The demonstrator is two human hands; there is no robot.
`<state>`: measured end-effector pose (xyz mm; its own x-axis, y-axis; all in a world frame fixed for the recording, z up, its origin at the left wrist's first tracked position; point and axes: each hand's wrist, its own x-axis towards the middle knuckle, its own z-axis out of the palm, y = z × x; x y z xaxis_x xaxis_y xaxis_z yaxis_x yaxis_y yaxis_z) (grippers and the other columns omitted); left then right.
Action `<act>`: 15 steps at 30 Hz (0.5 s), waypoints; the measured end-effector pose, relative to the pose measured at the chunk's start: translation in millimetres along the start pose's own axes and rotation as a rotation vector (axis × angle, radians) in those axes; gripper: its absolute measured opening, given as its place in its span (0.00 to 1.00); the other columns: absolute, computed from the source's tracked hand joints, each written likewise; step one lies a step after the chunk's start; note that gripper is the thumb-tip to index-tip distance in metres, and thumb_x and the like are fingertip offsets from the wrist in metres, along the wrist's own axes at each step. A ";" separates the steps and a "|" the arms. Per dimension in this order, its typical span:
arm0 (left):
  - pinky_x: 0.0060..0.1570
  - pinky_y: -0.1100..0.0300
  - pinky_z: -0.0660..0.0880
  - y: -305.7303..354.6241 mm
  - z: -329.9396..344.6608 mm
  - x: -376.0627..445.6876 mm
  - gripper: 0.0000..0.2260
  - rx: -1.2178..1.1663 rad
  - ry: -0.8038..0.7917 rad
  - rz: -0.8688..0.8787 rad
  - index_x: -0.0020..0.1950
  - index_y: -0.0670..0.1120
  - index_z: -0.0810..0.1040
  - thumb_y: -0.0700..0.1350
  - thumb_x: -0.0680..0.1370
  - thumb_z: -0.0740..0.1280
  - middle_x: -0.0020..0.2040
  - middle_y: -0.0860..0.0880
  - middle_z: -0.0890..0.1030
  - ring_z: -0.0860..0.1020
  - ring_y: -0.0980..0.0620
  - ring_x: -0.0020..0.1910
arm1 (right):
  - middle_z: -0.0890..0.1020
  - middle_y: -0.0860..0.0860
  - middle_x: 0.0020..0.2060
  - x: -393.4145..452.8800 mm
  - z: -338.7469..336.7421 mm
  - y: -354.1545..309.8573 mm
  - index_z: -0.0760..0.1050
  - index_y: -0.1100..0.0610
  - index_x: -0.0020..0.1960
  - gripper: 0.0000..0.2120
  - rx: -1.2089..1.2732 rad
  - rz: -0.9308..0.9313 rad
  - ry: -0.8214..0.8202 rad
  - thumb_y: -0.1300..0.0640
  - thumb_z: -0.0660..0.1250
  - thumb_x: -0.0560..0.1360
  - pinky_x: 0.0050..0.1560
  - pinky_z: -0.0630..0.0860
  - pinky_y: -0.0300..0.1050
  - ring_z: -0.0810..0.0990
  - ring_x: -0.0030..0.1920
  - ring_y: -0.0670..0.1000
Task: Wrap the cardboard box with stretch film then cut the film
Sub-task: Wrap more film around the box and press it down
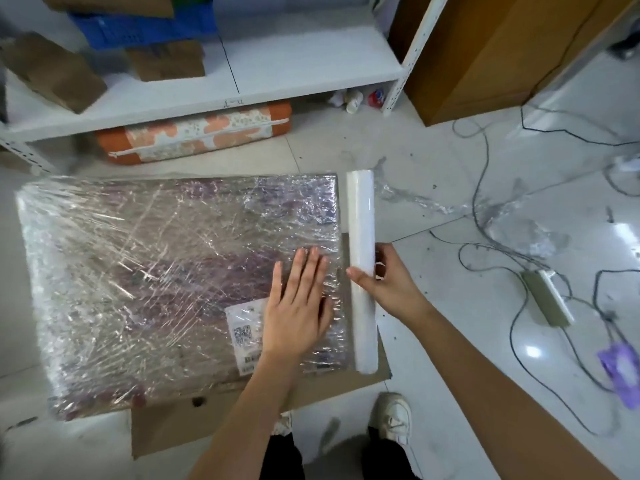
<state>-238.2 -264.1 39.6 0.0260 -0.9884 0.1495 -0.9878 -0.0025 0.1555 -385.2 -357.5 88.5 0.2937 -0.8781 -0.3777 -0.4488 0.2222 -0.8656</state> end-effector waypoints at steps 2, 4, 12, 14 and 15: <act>0.74 0.44 0.46 0.4 -0.3 3.5 0.26 0.022 0.005 -0.004 0.76 0.42 0.54 0.53 0.81 0.43 0.76 0.44 0.56 0.52 0.46 0.76 | 0.80 0.47 0.52 5.3 -2.1 4.5 0.71 0.56 0.60 0.23 0.051 0.054 -0.021 0.48 0.72 0.70 0.53 0.76 0.40 0.79 0.52 0.45; 0.74 0.44 0.46 0.9 0.2 5.3 0.26 0.043 0.005 -0.014 0.76 0.42 0.54 0.52 0.80 0.47 0.76 0.44 0.56 0.53 0.46 0.76 | 0.81 0.49 0.53 11.1 -1.9 8.4 0.73 0.56 0.61 0.27 0.095 0.093 -0.072 0.42 0.71 0.67 0.55 0.77 0.44 0.80 0.53 0.47; 0.72 0.40 0.52 6.5 -0.8 12.5 0.26 0.104 0.001 -0.058 0.74 0.40 0.60 0.53 0.81 0.47 0.75 0.42 0.61 0.57 0.45 0.75 | 0.76 0.42 0.49 25.8 -6.3 15.9 0.66 0.49 0.60 0.20 0.160 0.170 -0.263 0.41 0.65 0.74 0.51 0.72 0.41 0.76 0.50 0.44; 0.72 0.39 0.53 7.4 -1.5 15.5 0.26 0.133 -0.002 -0.061 0.74 0.40 0.61 0.52 0.80 0.49 0.75 0.42 0.61 0.58 0.44 0.74 | 0.76 0.46 0.50 29.7 -7.7 16.9 0.66 0.51 0.59 0.19 0.155 0.158 -0.266 0.43 0.66 0.74 0.53 0.72 0.44 0.76 0.51 0.47; 0.71 0.39 0.53 7.9 -2.4 16.4 0.26 0.147 -0.003 -0.064 0.74 0.40 0.61 0.52 0.80 0.49 0.74 0.42 0.62 0.59 0.44 0.74 | 0.76 0.47 0.50 31.2 -8.1 17.3 0.65 0.52 0.57 0.18 0.146 0.150 -0.264 0.44 0.66 0.74 0.53 0.72 0.44 0.76 0.50 0.47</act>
<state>-245.3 -279.9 45.7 0.0898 -0.9859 0.1412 -0.9959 -0.0879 0.0197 -390.6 -384.5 64.4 0.4507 -0.6951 -0.5601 -0.3836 0.4158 -0.8246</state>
